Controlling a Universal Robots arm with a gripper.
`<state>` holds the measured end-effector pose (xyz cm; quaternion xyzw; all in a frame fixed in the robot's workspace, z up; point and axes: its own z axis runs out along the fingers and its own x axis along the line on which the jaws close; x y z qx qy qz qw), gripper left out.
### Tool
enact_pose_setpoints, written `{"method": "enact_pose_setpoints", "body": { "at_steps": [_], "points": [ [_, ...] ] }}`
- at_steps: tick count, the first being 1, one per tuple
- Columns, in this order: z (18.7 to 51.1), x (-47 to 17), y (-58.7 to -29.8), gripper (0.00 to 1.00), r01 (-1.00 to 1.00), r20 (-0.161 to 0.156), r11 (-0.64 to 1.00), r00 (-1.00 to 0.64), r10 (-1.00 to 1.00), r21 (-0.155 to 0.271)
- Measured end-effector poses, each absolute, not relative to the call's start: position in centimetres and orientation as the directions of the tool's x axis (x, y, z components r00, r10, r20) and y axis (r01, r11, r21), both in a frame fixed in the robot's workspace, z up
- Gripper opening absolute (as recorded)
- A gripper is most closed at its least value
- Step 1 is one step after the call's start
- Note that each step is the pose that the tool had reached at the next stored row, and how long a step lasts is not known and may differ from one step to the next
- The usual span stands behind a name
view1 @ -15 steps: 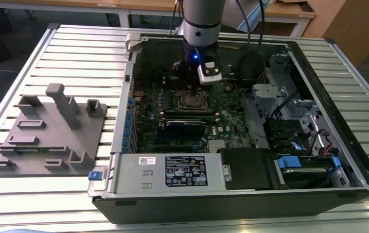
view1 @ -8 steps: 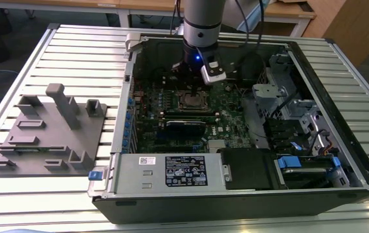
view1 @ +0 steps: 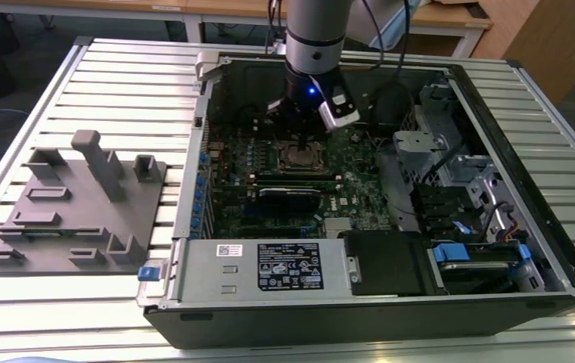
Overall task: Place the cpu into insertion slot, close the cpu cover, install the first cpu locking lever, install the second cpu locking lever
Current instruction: 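Close the cpu cover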
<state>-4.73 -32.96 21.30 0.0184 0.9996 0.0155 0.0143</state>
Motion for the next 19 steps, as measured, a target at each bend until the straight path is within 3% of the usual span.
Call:
{"method": "enact_pose_setpoints", "body": {
  "at_steps": [19],
  "points": [
    [21.24,-4.73,-32.97,0.11,0.024,-0.021,0.999,-0.999,0.025,0.030]
  ]
}}
